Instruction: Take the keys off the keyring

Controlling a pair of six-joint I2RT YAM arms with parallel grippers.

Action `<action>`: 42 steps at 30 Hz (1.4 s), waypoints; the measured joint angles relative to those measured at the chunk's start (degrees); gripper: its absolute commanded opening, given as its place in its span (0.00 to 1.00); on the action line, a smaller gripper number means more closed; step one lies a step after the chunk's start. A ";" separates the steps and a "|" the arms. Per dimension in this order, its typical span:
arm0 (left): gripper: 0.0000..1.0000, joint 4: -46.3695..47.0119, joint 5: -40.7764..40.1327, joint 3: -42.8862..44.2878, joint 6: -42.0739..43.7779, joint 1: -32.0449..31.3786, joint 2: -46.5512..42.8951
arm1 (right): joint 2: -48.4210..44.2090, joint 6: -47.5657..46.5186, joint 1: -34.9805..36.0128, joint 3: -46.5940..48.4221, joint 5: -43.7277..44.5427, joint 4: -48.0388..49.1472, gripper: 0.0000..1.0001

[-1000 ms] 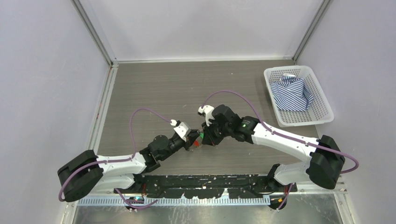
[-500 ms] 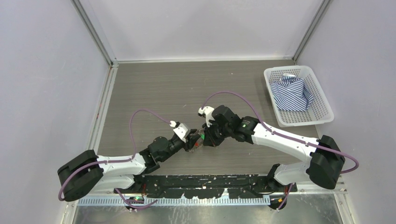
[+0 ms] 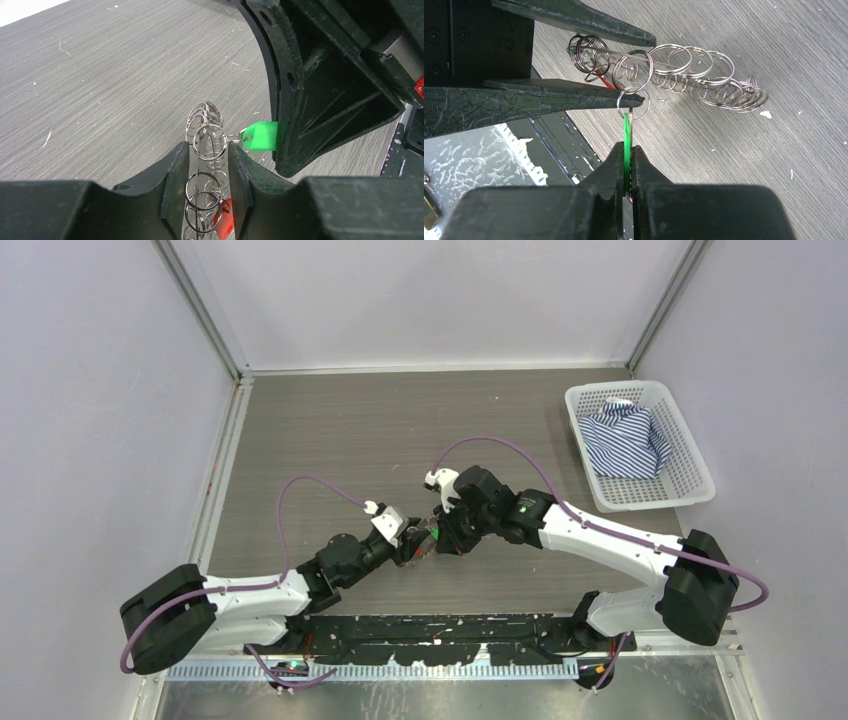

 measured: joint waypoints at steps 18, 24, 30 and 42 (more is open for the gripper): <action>0.21 -2.86 -0.02 0.00 0.94 -0.44 -1.46 | 0.00 -0.02 -0.24 0.00 0.09 0.39 0.01; 0.09 -3.43 0.00 -0.04 0.96 -0.68 -1.49 | 0.00 -0.02 -0.26 0.02 0.11 0.74 0.01; 0.01 -3.67 -0.17 -0.17 1.16 -0.70 -1.46 | 0.00 -0.02 -0.26 0.02 0.09 0.94 0.01; 0.00 -3.06 -7.06 -0.17 -2.99 -0.81 -1.33 | 0.00 -0.04 -0.24 0.02 0.09 0.92 0.01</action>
